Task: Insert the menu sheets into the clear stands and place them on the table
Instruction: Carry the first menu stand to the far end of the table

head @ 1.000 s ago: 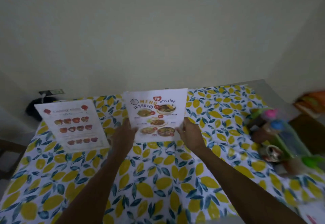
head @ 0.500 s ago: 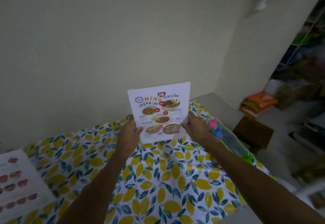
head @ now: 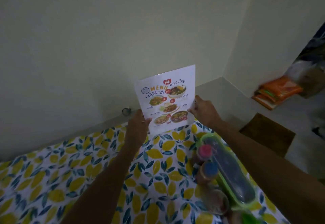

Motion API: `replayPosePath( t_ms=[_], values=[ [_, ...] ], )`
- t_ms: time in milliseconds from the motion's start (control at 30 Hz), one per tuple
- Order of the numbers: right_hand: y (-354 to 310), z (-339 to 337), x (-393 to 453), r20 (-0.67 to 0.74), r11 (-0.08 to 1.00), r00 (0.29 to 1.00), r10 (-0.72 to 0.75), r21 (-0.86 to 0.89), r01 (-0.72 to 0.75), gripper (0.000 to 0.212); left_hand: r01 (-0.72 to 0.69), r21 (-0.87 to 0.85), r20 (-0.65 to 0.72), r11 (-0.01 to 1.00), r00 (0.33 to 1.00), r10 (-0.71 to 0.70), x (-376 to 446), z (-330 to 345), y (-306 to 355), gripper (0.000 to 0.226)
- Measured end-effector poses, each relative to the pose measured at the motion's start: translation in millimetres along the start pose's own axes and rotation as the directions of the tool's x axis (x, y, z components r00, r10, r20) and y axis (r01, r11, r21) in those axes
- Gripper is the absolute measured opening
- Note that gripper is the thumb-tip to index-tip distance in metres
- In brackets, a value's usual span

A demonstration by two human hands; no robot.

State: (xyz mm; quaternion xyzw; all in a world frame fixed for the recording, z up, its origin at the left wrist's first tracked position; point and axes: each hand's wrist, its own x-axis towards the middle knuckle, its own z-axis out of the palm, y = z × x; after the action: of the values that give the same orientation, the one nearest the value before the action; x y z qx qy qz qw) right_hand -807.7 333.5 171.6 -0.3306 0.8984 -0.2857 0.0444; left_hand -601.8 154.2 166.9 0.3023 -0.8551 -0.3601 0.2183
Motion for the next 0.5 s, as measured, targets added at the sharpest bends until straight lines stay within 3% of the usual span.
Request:
replayPosePath(
  t_ms=[300,500],
  values=[
    [67.2,55.3,89.4,0.137,0.998,0.989,0.049,0.036,-0.054,0.037,0.178,0.077,0.053,0.981,0.982,-0.183,75.5,85.5,-36.9,0.029],
    [94.0,82.2,114.2,0.193,0.996,0.978,0.078,0.034,-0.086,0.035,0.213,0.126,0.067,0.969,0.973,-0.222,97.2,112.6,-55.6,0.031]
  ],
)
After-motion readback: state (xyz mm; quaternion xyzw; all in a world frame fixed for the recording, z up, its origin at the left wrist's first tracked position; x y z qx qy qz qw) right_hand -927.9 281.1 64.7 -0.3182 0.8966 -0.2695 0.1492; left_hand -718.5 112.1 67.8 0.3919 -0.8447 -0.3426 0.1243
